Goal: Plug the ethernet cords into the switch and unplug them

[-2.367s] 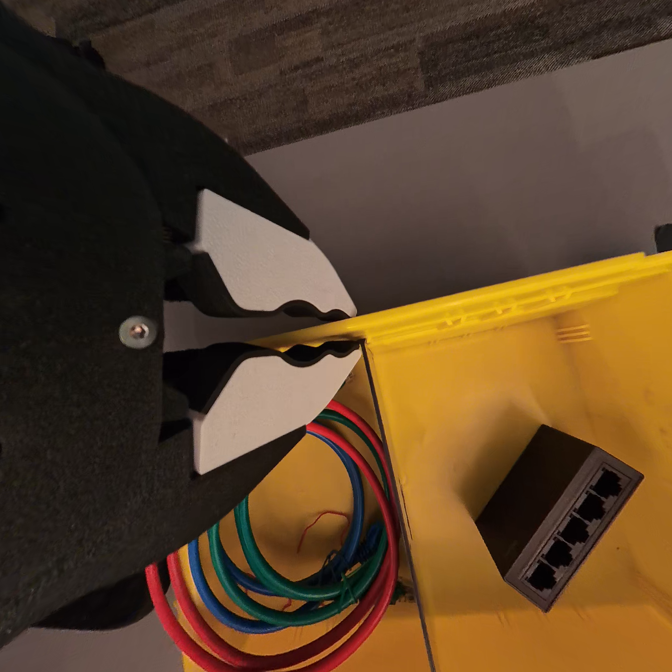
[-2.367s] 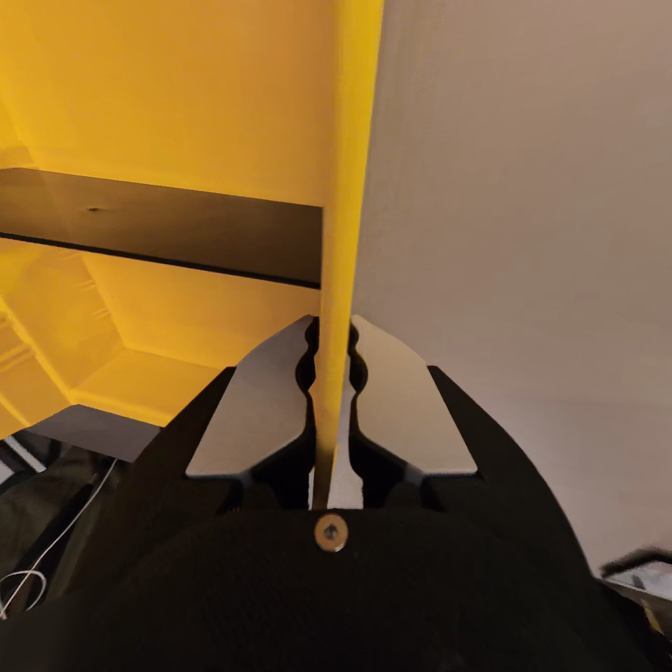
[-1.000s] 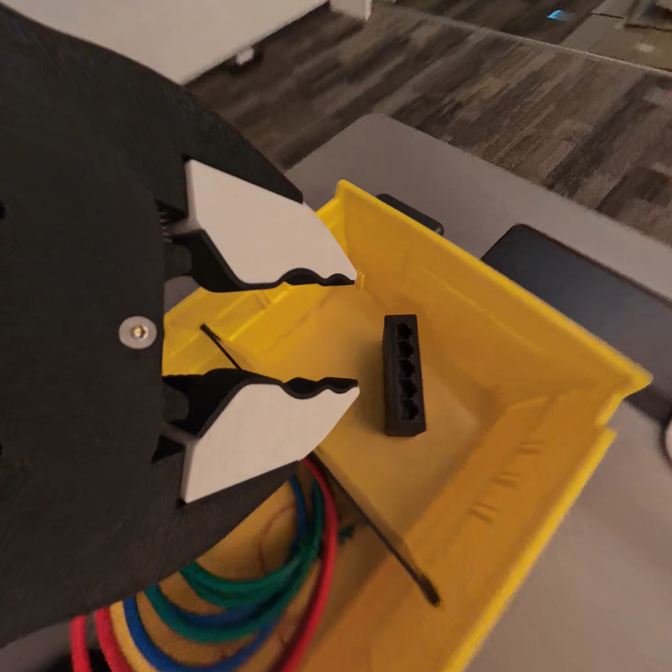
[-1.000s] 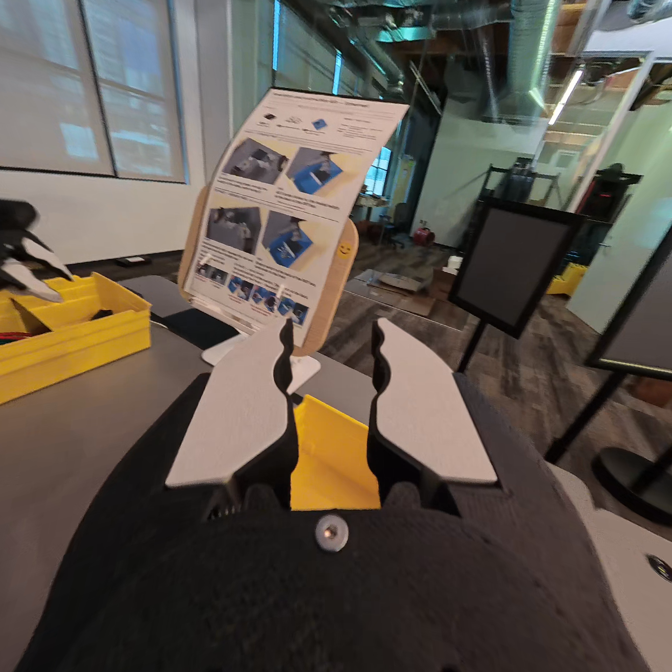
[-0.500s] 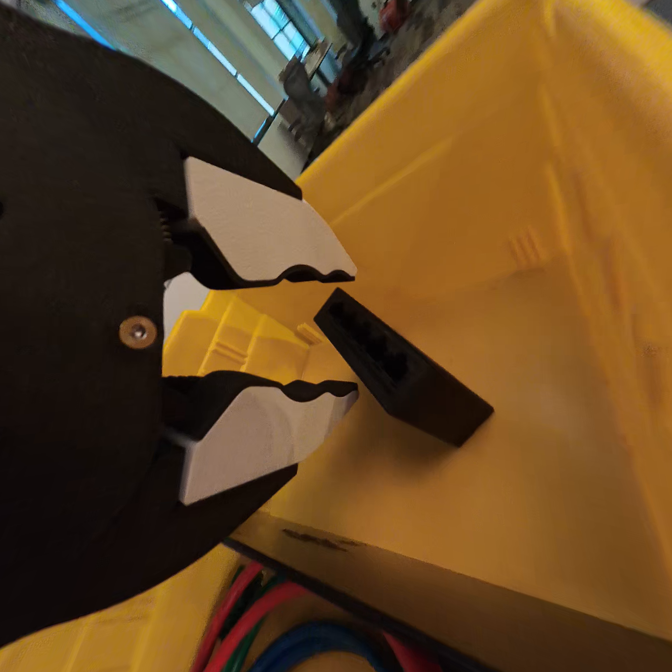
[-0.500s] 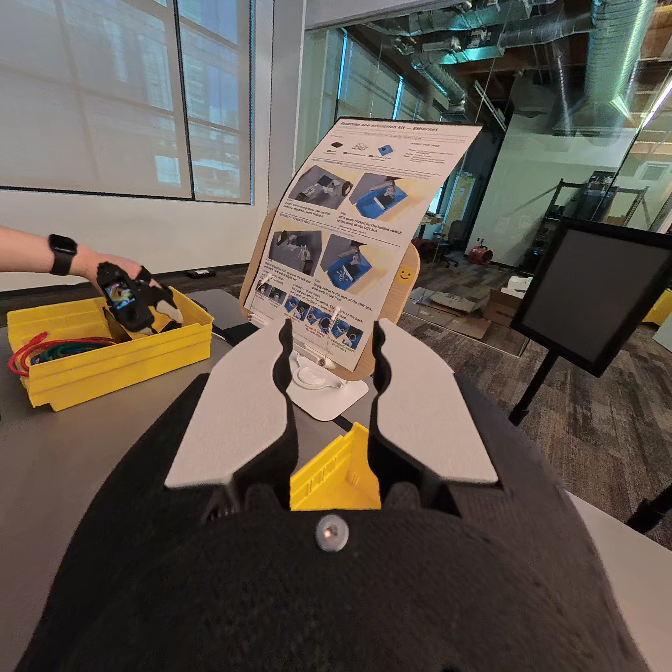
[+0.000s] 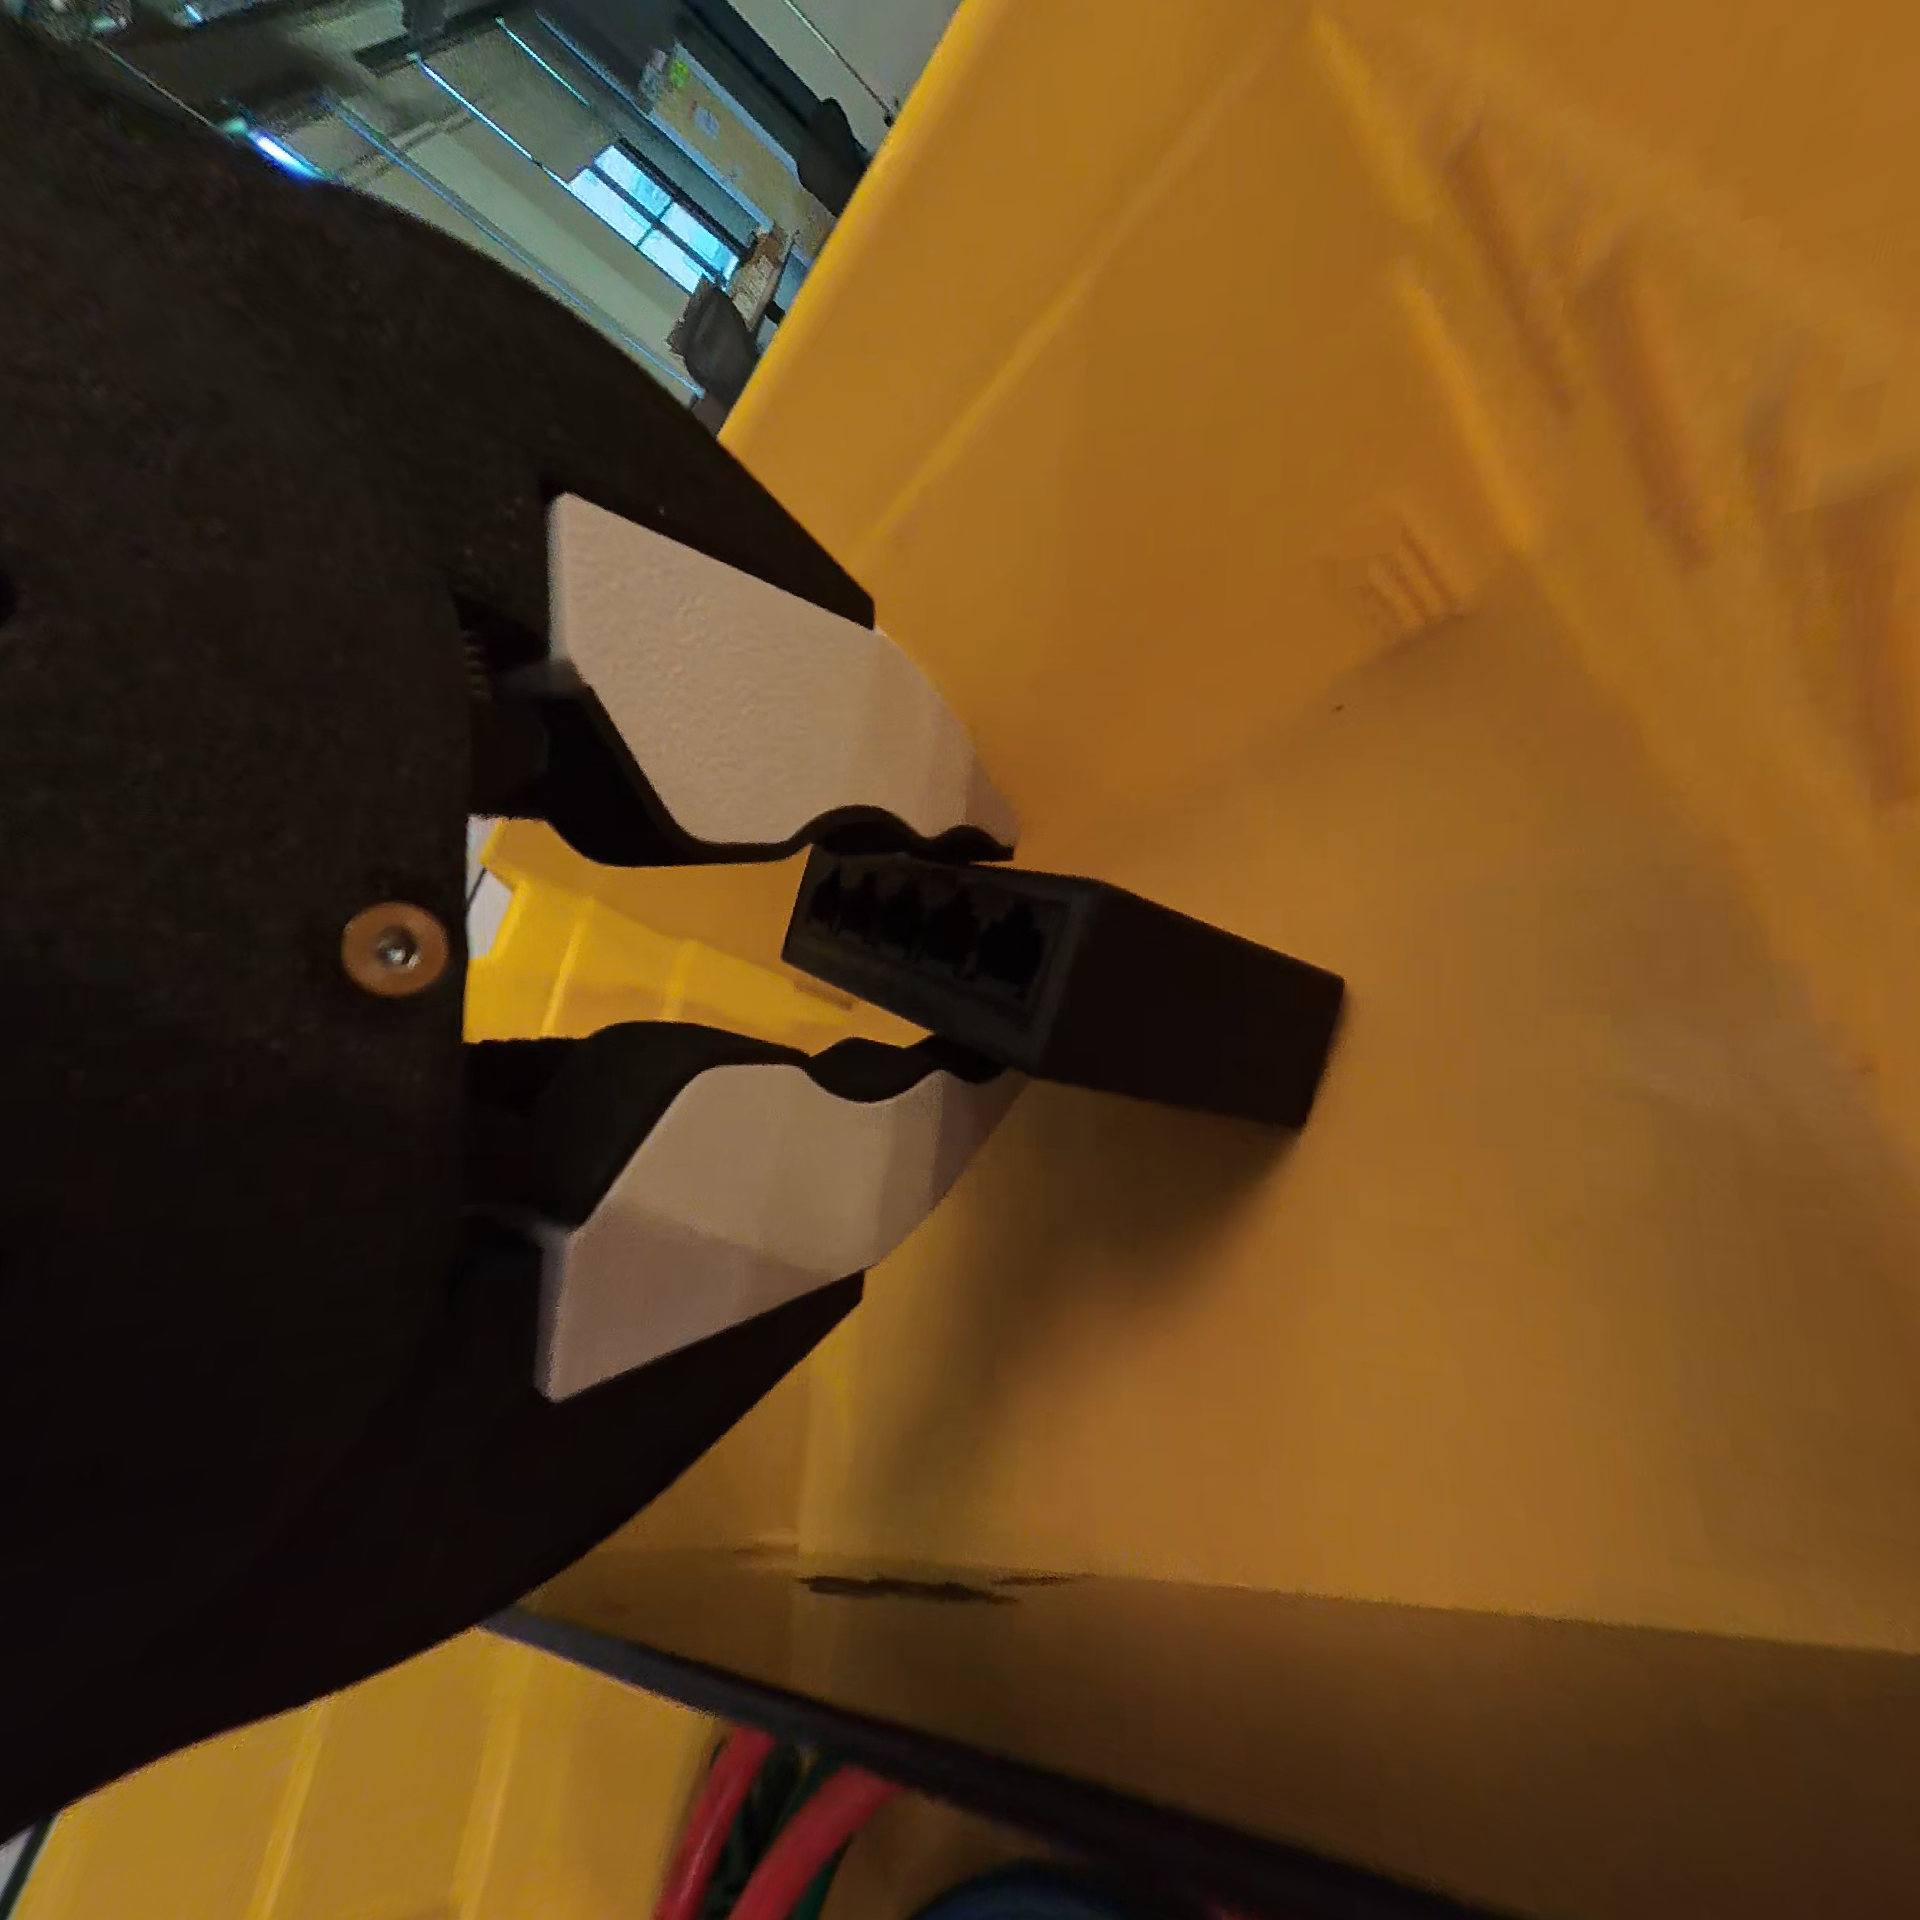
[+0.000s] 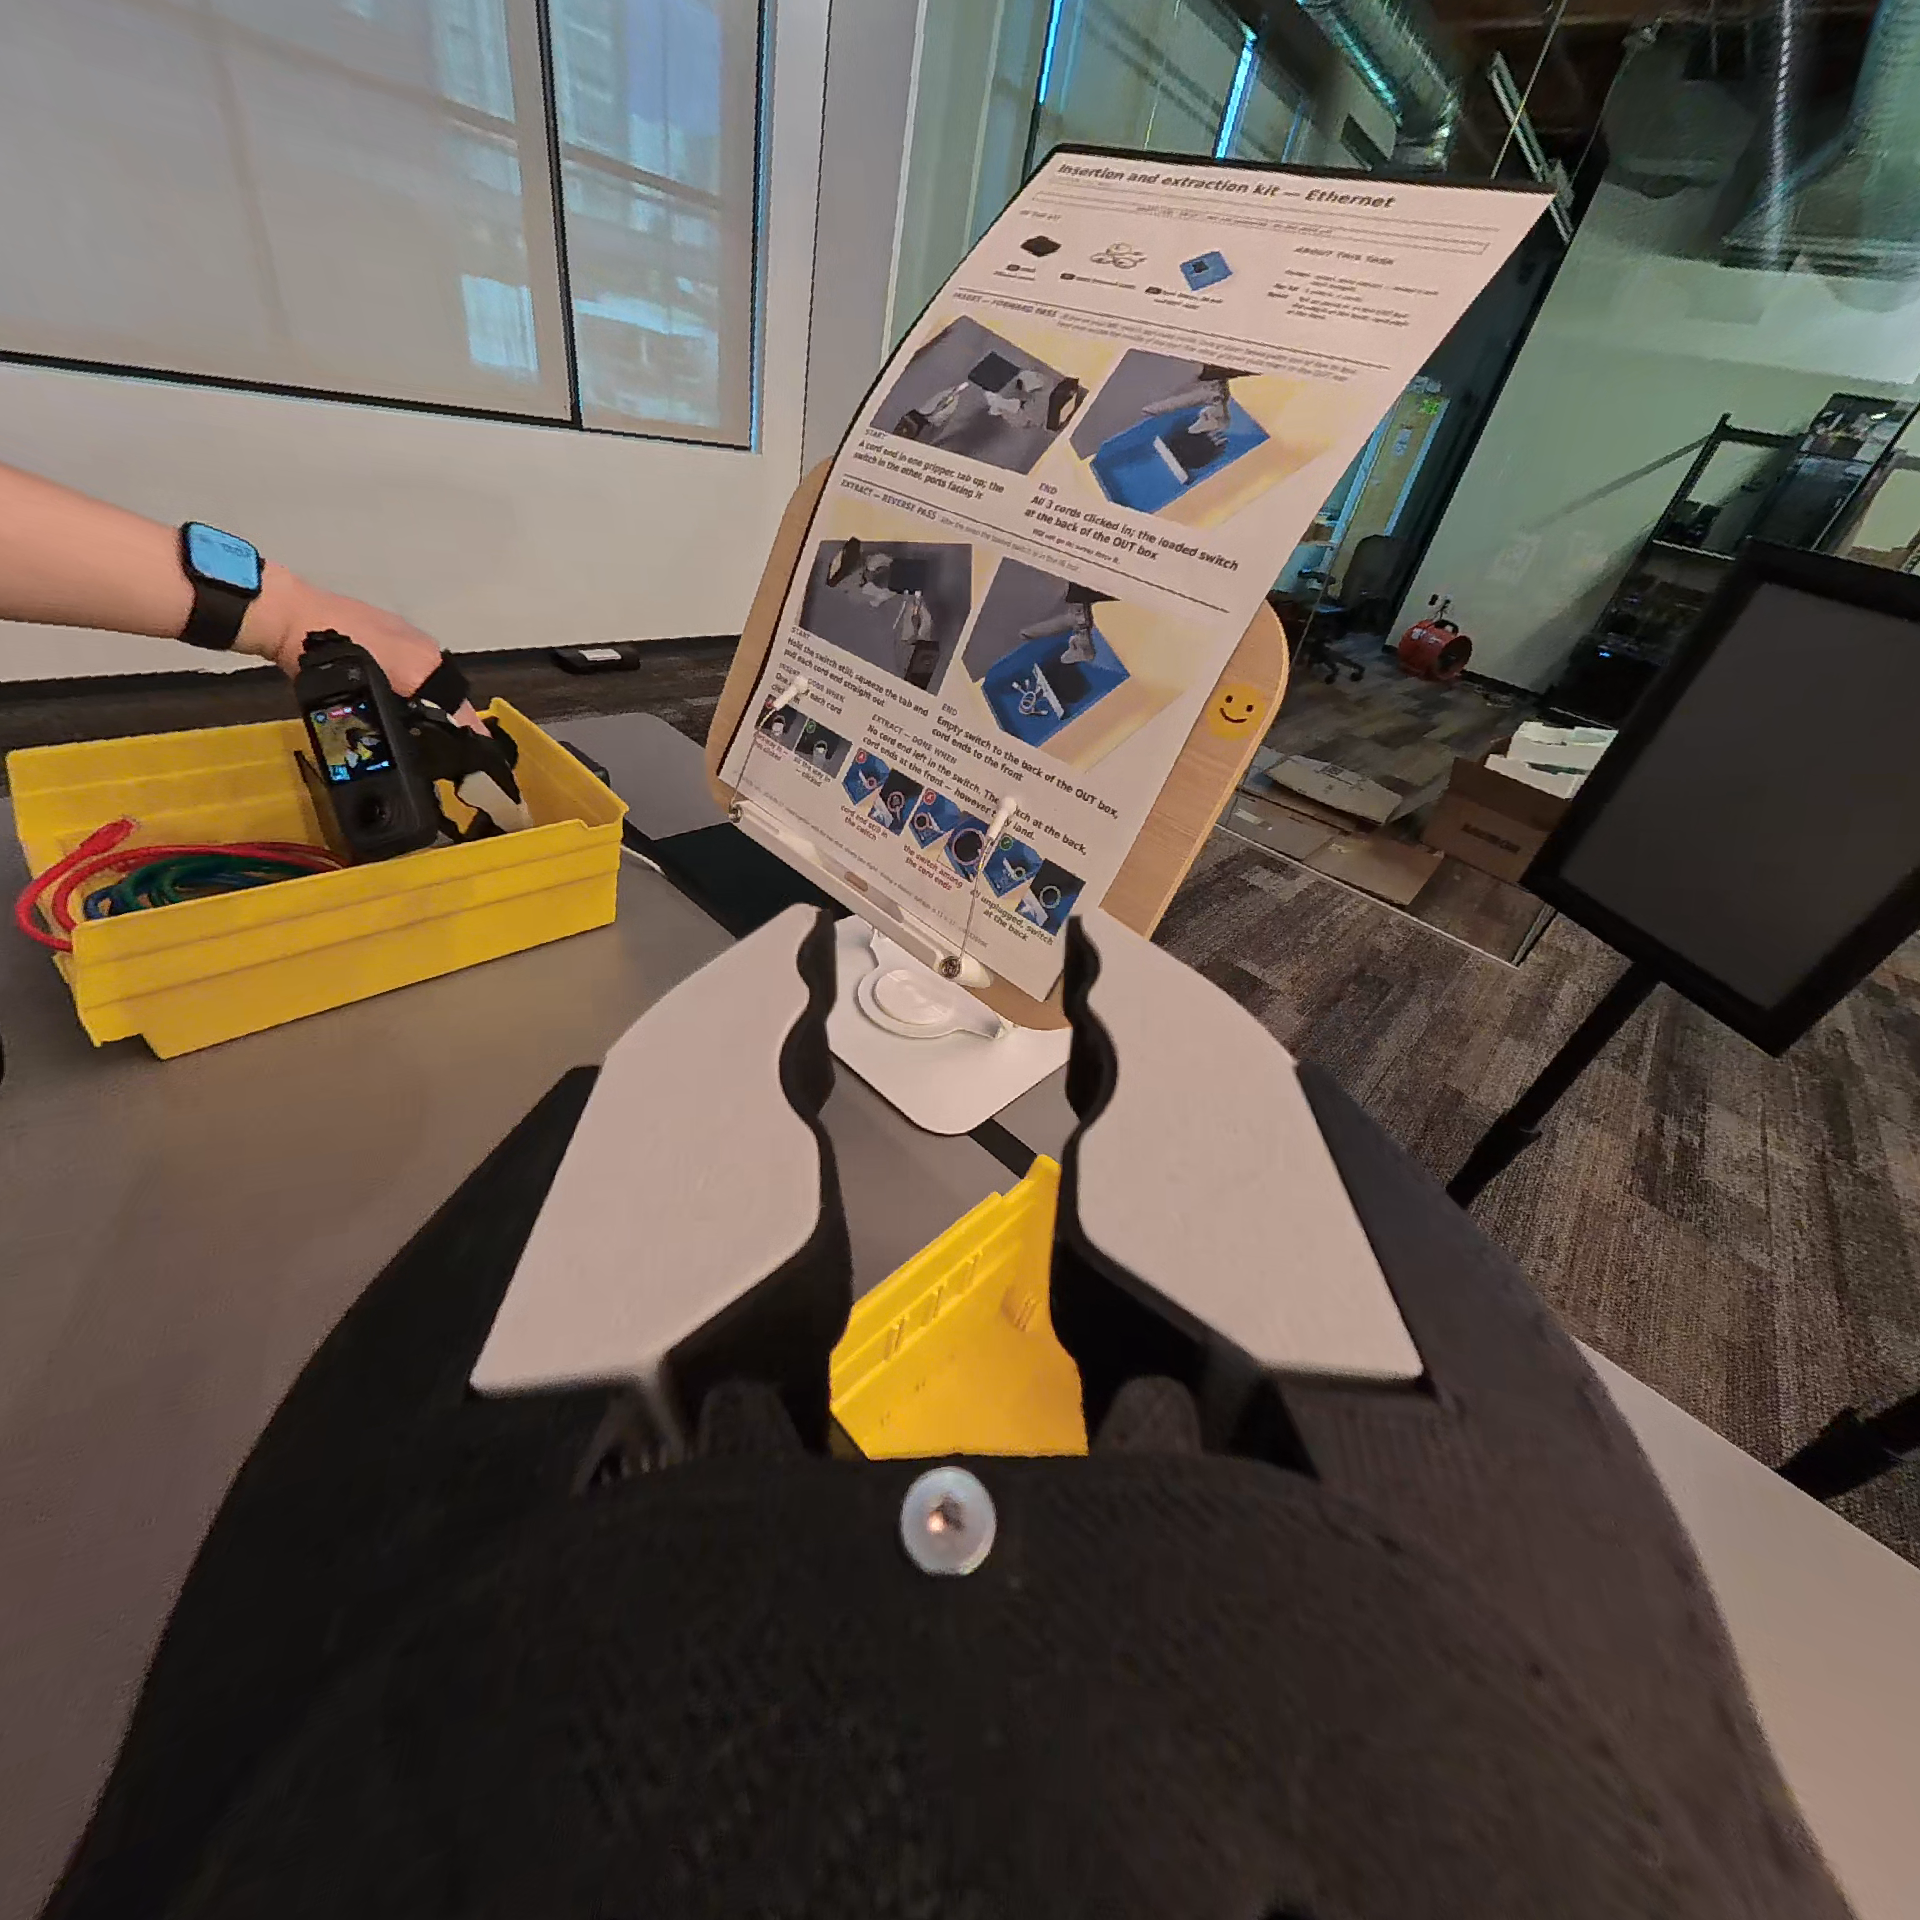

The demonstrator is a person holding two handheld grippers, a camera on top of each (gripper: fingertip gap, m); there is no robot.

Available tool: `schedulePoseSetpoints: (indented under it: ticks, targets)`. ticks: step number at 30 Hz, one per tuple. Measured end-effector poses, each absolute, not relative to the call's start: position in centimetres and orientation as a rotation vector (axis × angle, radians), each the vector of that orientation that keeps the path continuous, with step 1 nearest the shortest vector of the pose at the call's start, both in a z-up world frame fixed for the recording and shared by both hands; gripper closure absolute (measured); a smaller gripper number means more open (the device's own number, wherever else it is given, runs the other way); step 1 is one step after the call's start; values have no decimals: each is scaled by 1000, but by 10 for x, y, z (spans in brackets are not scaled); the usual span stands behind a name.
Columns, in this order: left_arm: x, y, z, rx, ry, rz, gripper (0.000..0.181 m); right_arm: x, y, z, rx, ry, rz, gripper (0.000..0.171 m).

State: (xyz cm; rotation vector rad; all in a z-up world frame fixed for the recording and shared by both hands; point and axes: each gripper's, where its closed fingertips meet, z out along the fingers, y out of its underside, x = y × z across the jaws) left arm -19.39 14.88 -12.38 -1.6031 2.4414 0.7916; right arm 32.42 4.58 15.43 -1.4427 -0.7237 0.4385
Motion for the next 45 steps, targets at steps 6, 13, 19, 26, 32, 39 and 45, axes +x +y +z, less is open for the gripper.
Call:
schedulePoseSetpoints:
  ticks: [6,13,19,26,32,39,45]
  targets:
    - [-209,148,-124,-1626,2416,840,150,325,47,155,-1441,-714,448,128]
    - [-222,154,-128,-1689,2371,876,140,319,49,150,-1463,-741,426,128]
    - [-225,153,-126,-1692,2356,876,148,316,53,145,-1480,-756,423,129]
    - [-223,150,-99,-1763,2161,845,153,313,51,142,-1487,-784,408,130]
    - [-208,138,-52,-1830,1923,770,153,316,43,152,-1445,-776,430,131]
    - [-149,113,12,-1811,1763,738,153,318,31,160,-1406,-781,450,131]
    - [-22,49,4,-1873,1838,411,153,333,14,172,-1361,-759,472,132]
